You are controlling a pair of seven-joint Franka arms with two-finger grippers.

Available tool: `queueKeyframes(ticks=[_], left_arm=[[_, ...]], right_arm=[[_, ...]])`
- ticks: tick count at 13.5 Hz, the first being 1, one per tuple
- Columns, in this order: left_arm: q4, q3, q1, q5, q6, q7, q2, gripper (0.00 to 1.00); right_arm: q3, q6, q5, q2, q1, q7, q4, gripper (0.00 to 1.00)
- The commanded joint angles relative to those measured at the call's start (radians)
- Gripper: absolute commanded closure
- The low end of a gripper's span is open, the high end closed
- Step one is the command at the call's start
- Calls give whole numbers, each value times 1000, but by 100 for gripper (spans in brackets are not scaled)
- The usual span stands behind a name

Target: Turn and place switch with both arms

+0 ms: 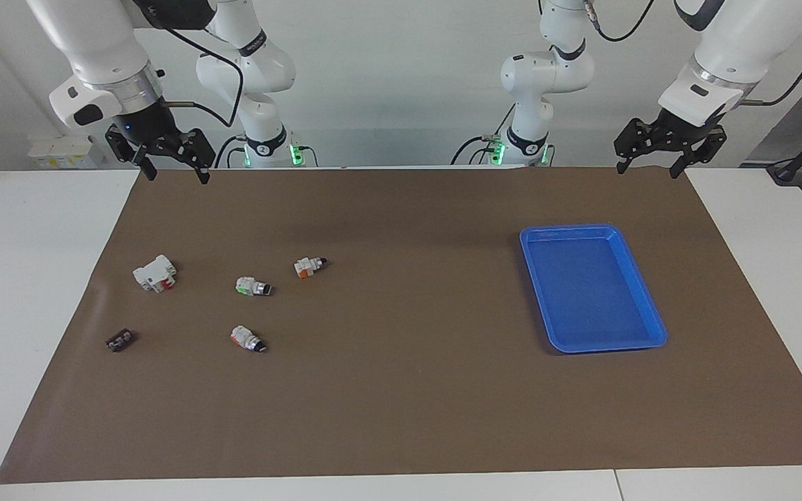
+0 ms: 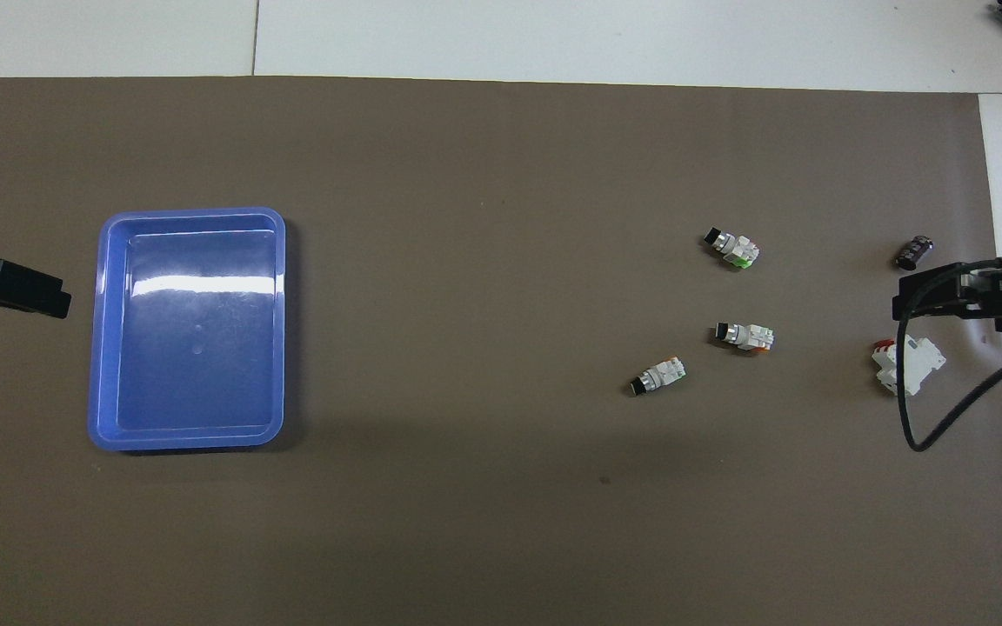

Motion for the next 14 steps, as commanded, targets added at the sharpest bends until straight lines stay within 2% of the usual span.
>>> queueKeyframes(ticks=[1, 8, 11, 14], left_arm=[[-30, -7, 9, 20, -3, -5, -29, 0], [-23, 0, -26, 10, 3, -1, -29, 0], [-21, 57, -89, 8, 2, 2, -30, 0], [-18, 59, -92, 3, -12, 1, -29, 0]], right_arm=[[2, 2, 10, -21, -3, 14, -22, 0], [5, 10, -8, -35, 0, 77, -46, 0], [5, 4, -14, -36, -1, 76, -46, 0], [5, 13, -19, -36, -1, 86, -48, 0]])
